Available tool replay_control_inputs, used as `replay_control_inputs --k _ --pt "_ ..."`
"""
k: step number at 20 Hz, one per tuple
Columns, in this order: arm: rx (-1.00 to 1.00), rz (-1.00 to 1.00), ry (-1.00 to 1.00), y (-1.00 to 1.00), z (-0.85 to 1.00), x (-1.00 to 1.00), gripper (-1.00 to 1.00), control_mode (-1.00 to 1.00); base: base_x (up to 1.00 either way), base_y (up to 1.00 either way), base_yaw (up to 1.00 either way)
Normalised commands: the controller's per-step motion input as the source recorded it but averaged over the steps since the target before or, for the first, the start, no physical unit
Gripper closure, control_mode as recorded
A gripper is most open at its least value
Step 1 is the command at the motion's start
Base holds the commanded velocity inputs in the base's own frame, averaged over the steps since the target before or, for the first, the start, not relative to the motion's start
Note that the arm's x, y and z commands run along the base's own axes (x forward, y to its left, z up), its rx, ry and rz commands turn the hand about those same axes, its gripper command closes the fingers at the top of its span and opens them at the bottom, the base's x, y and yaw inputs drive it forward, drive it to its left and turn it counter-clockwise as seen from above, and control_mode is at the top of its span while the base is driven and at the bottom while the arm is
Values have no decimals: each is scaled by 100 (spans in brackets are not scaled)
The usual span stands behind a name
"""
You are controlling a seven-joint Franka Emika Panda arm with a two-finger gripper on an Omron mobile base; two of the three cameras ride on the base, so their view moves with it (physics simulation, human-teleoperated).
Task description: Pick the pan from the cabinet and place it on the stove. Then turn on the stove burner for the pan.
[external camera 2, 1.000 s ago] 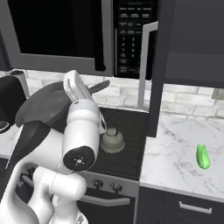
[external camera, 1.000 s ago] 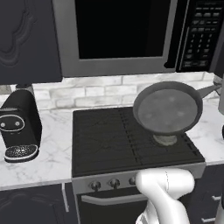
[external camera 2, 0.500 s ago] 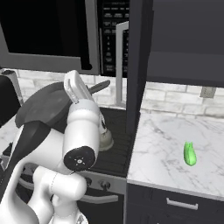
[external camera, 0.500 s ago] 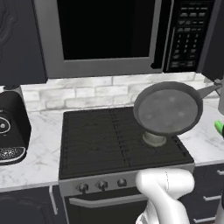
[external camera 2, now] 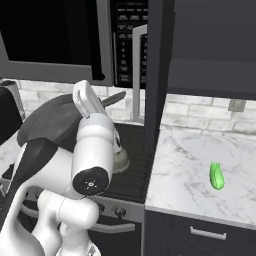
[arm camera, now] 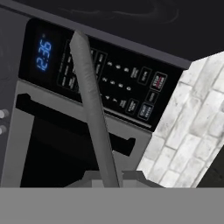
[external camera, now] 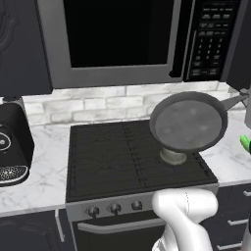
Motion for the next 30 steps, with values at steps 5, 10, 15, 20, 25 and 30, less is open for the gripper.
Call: replay_control_inputs --k 5,10,15,20,25,30 --pt "0 0 0 0 0 0 100 100 13 8 0" --pt "0 0 0 29 -15 0 100 -100 1 3 0" --pt "0 0 0 65 -27 0 100 -100 0 0 0" --pt "1 0 0 74 -29 11 100 -100 0 0 0" --pt "3 0 -4 71 -35 12 100 -100 0 0 0" --pt "5 0 -10 68 -41 15 100 -100 0 0 0"
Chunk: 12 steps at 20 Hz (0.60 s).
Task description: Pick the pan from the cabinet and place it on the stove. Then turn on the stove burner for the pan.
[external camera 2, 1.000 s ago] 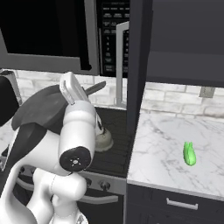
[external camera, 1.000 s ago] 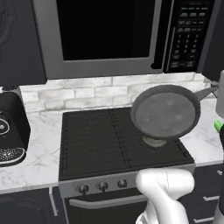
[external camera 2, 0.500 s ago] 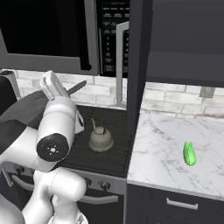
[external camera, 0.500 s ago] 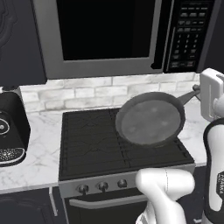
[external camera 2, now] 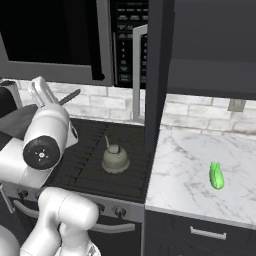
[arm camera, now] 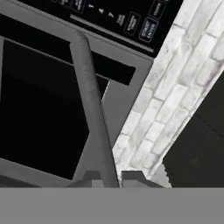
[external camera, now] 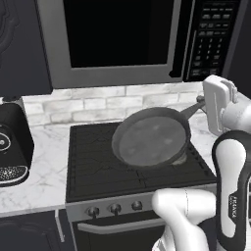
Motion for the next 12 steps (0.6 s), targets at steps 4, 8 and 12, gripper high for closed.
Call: replay_control_inputs --k 4,8,12 --pt "9 0 -12 60 -37 23 100 -100 0 0 0" --pt "8 -1 -13 49 -32 19 100 -100 0 0 0" --pt "3 -11 -11 42 -21 0 100 -100 0 0 0"
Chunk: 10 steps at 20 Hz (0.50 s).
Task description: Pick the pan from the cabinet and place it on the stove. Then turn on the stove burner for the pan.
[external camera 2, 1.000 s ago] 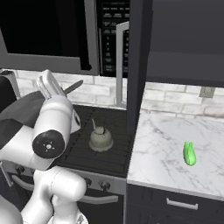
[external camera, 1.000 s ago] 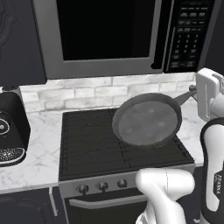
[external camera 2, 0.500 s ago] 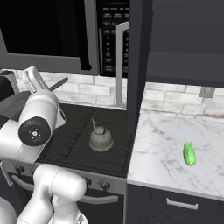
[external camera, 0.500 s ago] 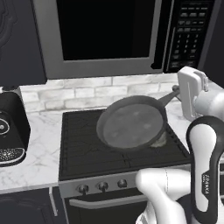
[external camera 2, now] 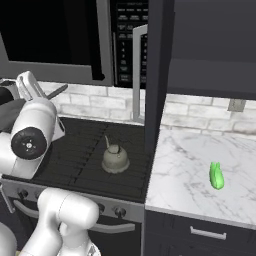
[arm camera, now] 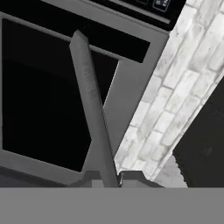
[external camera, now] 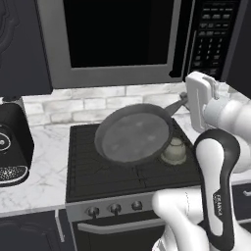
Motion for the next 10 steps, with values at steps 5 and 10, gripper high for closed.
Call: replay_control_inputs --k 5,10 --pt "10 -16 -5 6 -18 -12 100 -100 0 0 0" --pt "18 -18 -2 0 -25 -30 100 -100 0 0 0"
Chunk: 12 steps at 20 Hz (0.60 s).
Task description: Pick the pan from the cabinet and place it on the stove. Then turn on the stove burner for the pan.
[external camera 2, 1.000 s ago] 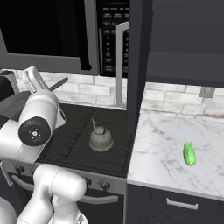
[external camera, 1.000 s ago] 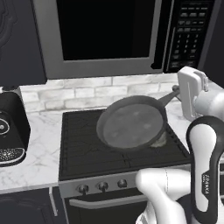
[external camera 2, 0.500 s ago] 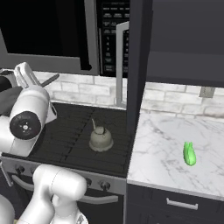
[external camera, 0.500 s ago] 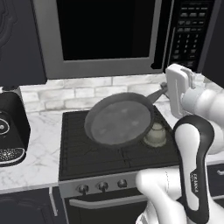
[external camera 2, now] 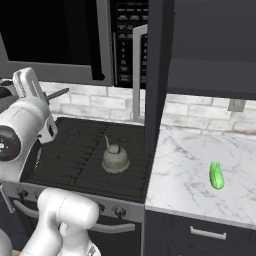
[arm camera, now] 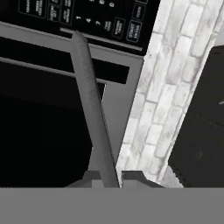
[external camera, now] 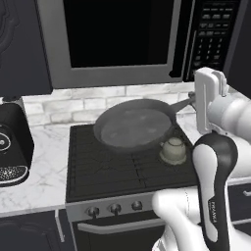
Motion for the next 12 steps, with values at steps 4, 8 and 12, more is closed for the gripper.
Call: replay_control_inputs --k 4,8,12 --pt "14 -15 0 5 -29 -33 100 -100 0 0 0" --pt "2 0 0 23 -36 -16 100 -100 0 0 0" --pt "8 -14 -4 54 -49 0 100 -100 0 0 0"
